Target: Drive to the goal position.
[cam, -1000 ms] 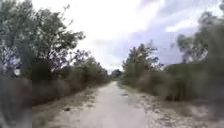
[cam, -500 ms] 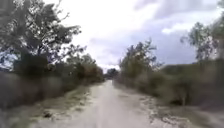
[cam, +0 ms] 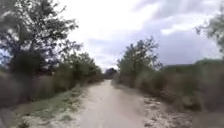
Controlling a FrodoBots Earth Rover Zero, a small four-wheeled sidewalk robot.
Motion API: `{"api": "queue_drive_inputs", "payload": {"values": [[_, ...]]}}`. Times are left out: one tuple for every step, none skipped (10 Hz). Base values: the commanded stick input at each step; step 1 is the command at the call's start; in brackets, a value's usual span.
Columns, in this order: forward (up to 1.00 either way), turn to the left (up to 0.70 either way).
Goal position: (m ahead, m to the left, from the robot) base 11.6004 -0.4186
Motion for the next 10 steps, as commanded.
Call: {"api": "queue_drive_inputs", "payload": {"values": [[0.85,0.00],[0.85,0.00],[0.85,0.00],[0.85,0.00],[0.85,0.00],[0.85,0.02],[0.85,0.29],[0.85,0.05],[0.85,0.00],[0.85,0.00]]}}
